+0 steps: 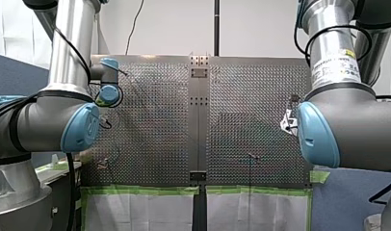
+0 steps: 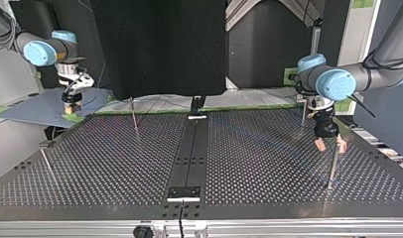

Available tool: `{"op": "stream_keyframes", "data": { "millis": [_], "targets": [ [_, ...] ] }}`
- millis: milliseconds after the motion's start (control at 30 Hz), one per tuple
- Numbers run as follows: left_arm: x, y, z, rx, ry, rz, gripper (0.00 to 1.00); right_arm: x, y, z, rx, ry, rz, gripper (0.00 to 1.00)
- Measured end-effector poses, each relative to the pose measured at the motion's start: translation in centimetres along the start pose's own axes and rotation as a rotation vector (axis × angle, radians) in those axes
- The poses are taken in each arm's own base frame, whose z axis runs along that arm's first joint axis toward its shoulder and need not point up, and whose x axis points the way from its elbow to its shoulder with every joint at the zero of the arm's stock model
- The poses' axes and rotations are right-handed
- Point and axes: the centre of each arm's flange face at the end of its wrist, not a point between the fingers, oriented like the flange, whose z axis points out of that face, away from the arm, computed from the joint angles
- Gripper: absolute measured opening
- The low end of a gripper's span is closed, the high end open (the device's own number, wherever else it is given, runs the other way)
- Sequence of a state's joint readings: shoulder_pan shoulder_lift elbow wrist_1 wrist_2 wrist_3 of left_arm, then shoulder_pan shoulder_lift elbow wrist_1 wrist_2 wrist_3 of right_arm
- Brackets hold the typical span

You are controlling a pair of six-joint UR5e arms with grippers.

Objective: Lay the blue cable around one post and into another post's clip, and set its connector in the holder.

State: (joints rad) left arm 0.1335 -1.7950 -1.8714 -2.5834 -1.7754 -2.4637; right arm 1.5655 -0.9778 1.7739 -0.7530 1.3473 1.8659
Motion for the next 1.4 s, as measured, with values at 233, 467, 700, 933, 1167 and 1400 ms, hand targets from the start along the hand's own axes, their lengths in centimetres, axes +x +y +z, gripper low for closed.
{"op": "stream_keyframes", "data": {
  "millis": [233, 467, 700, 933, 1167, 1400],
  "targets": [
    [0.1, -0.1, 0.0, 0.002, 0.002, 0.002, 0.98, 4.2, -1.3, 0.7, 0.019, 0.032, -0.060, 0.02],
    [0.1, -0.1, -0.1, 0.001, 0.001, 0.009, 0.98, 7.3, -3.0, 0.4, 0.071, 0.037, -0.118, 0.02],
    [0.1, -0.1, -0.1, 0.002, 0.002, 0.012, 0.98, 10.4, -4.6, -0.5, 0.091, 0.057, -0.187, 0.02],
    [0.1, -0.2, -0.1, 0.002, 0.003, 0.013, 0.98, 15.2, -5.7, -1.1, 0.104, 0.141, -0.248, 0.02],
    [0.2, -0.2, -0.2, 0.002, 0.004, 0.013, 0.98, 17.0, -5.5, -1.6, 0.089, 0.146, -0.261, 0.02],
    [0.3, -0.3, -0.2, 0.005, 0.008, 0.013, 0.98, 13.8, -3.9, -0.7, 0.067, 0.084, -0.263, 0.02]
  ]
}}
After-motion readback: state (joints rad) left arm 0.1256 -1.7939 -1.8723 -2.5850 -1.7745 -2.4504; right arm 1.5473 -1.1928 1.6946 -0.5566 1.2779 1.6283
